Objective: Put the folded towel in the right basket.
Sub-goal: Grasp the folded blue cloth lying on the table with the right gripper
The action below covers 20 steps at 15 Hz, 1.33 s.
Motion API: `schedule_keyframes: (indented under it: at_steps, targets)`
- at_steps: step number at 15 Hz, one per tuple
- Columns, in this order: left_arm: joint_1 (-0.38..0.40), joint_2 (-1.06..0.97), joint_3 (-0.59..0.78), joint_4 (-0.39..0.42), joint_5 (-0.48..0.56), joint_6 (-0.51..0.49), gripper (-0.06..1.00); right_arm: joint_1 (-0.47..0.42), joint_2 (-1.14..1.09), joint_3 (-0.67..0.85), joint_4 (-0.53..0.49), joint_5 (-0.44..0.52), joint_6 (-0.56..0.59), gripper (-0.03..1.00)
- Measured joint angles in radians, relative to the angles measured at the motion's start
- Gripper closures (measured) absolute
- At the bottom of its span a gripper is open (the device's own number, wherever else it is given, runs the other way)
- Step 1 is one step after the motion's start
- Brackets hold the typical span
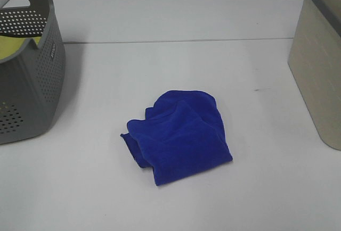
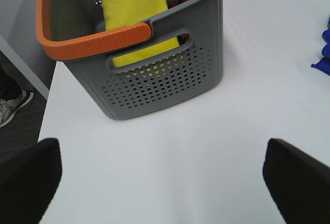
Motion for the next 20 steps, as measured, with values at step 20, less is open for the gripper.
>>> schedule_keyframes:
  at_steps: [20]
  targets:
    - [0.0, 0.0, 0.0, 0.0, 0.0, 0.0, -0.04, 0.0, 0.0, 0.0, 0.0, 0.0, 0.0, 0.1]
